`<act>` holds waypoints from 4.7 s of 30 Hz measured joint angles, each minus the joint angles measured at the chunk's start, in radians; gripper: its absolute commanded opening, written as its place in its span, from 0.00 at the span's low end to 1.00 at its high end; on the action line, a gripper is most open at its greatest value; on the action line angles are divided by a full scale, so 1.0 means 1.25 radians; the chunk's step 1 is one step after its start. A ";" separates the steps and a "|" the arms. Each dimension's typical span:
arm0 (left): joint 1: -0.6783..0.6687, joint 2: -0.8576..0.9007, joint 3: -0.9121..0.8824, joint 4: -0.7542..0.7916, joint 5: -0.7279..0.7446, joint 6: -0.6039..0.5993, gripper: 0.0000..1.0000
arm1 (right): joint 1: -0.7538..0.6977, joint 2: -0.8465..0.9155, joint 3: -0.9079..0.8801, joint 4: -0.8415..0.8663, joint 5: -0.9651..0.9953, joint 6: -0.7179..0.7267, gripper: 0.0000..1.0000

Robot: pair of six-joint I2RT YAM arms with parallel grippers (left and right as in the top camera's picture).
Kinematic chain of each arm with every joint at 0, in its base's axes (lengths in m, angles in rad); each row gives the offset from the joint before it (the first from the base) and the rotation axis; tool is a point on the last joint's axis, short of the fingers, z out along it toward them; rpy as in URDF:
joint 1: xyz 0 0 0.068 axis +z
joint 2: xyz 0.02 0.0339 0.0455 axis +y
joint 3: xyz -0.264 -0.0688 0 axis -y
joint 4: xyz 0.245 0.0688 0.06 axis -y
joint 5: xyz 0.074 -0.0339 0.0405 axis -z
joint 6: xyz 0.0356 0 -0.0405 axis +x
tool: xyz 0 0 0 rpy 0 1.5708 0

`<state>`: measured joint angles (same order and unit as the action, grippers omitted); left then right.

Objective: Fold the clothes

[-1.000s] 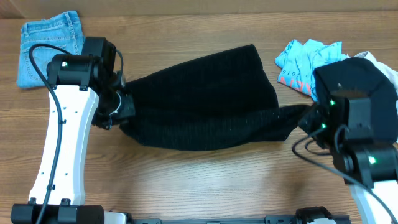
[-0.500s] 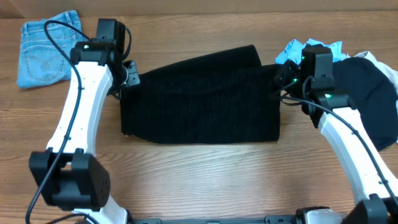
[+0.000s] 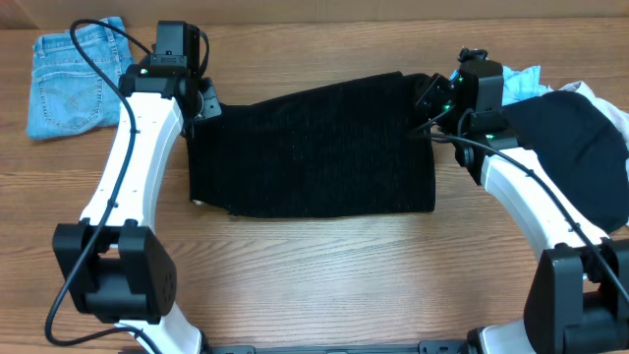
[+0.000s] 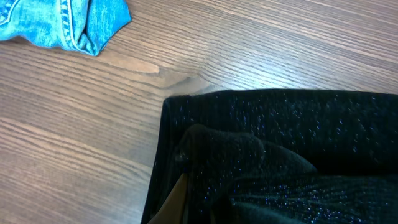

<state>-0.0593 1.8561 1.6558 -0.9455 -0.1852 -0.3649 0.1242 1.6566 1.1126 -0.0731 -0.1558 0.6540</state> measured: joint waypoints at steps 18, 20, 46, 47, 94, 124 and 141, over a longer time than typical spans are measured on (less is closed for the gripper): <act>0.002 0.075 0.000 0.098 -0.088 -0.024 1.00 | 0.001 0.133 0.002 0.132 -0.008 -0.001 0.66; 0.002 0.076 0.000 0.096 -0.095 -0.023 1.00 | 0.001 0.133 0.002 0.133 -0.013 0.000 0.66; 0.079 0.286 0.125 -0.126 0.157 0.070 0.04 | 0.000 -0.060 0.010 -0.341 0.004 -0.138 0.39; 0.105 0.307 0.125 -0.138 0.158 0.070 0.04 | 0.000 -0.060 0.010 -0.340 0.002 -0.138 0.39; 0.136 0.122 0.194 -0.287 0.358 0.190 1.00 | -0.107 0.187 0.054 -0.396 -0.238 -0.376 0.90; 0.136 0.122 0.194 -0.307 0.359 0.211 1.00 | -0.116 0.225 0.068 -0.498 -0.189 -0.154 0.04; 0.136 0.122 0.194 -0.308 0.388 0.215 1.00 | 0.096 -0.056 0.066 -0.523 0.068 -0.177 0.04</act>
<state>0.1112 2.0087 1.8980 -1.3304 0.3000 -0.0963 0.2440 1.5860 1.1950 -0.7269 -0.0708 0.4324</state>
